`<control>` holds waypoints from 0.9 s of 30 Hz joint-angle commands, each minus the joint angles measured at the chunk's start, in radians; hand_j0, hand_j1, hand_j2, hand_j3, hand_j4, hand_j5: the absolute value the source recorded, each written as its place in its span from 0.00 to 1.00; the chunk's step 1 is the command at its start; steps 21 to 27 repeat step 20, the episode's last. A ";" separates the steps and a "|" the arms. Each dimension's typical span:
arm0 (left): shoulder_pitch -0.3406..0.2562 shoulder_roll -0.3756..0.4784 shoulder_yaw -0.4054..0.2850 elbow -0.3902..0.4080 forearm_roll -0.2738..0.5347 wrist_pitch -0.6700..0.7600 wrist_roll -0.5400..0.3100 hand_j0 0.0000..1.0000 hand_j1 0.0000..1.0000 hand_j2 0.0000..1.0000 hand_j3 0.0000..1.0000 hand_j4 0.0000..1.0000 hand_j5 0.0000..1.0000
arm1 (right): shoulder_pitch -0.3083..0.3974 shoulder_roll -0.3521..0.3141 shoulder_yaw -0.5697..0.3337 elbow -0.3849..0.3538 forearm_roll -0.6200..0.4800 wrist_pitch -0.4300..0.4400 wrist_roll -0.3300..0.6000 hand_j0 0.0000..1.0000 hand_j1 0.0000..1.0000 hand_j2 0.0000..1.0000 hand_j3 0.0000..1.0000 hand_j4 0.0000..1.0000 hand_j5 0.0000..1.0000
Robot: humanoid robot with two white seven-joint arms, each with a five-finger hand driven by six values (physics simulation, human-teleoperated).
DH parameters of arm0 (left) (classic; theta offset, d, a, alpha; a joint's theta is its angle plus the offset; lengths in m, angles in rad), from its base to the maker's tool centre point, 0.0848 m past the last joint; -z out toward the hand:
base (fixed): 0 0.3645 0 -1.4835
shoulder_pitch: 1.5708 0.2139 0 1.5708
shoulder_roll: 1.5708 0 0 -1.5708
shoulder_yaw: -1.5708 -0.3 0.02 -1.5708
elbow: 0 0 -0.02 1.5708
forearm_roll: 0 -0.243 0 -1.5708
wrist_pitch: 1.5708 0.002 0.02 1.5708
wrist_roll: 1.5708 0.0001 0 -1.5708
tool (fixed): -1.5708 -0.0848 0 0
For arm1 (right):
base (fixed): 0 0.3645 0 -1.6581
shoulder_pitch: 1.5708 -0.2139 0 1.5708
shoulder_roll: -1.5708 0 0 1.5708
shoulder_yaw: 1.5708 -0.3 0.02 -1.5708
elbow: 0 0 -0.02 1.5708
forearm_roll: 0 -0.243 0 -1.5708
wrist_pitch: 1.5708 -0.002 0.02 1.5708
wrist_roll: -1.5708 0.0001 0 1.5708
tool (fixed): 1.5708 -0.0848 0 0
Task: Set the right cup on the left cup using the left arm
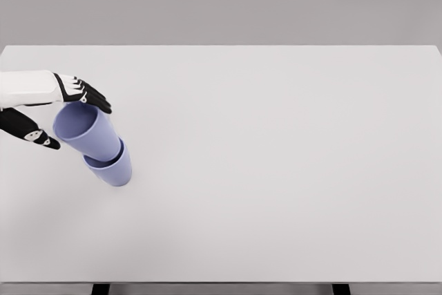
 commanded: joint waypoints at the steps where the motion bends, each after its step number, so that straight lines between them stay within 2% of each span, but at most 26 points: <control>1: 0.000 0.003 0.002 0.000 0.008 0.003 0.000 0.97 0.97 0.97 0.97 0.97 0.97 | 0.000 0.000 0.000 0.000 0.000 0.000 0.000 1.00 1.00 1.00 1.00 1.00 1.00; 6: 0.006 0.012 0.004 -0.002 0.011 0.003 0.000 1.00 1.00 1.00 1.00 1.00 1.00 | 0.000 0.000 0.000 0.000 0.000 0.000 0.000 1.00 1.00 1.00 1.00 1.00 1.00; 8: 0.006 0.018 0.042 -0.004 0.026 0.003 0.000 1.00 1.00 1.00 1.00 1.00 1.00 | 0.000 0.000 0.000 0.000 0.000 0.000 0.000 1.00 1.00 1.00 1.00 1.00 1.00; 9: 0.006 0.014 0.048 -0.005 0.063 0.003 0.000 1.00 1.00 1.00 1.00 1.00 1.00 | 0.002 0.000 0.000 0.000 0.000 0.000 0.000 1.00 1.00 1.00 1.00 1.00 1.00; 12: -0.009 0.000 0.055 -0.002 0.103 0.003 0.000 1.00 1.00 1.00 1.00 1.00 1.00 | 0.002 0.000 0.000 0.000 0.000 0.000 0.000 1.00 1.00 1.00 1.00 1.00 1.00; 14: -0.060 -0.054 0.067 0.009 0.132 0.003 0.000 1.00 1.00 1.00 1.00 1.00 1.00 | 0.002 0.000 0.000 0.000 0.000 0.000 0.000 1.00 1.00 1.00 1.00 1.00 1.00; 16: -0.061 -0.144 0.065 0.013 0.146 0.003 0.000 1.00 1.00 1.00 1.00 1.00 1.00 | 0.000 0.000 0.000 0.000 0.000 0.000 0.000 1.00 1.00 1.00 1.00 1.00 1.00; 19: -0.061 -0.232 0.055 0.010 0.155 0.003 0.000 1.00 1.00 1.00 1.00 1.00 1.00 | 0.000 0.000 0.000 0.000 0.000 0.000 0.000 1.00 1.00 1.00 1.00 1.00 1.00; 27: -0.061 -0.240 0.055 0.009 0.158 0.003 0.000 1.00 1.00 1.00 1.00 1.00 1.00 | 0.000 0.000 0.000 0.000 0.000 0.000 0.000 1.00 1.00 1.00 1.00 1.00 1.00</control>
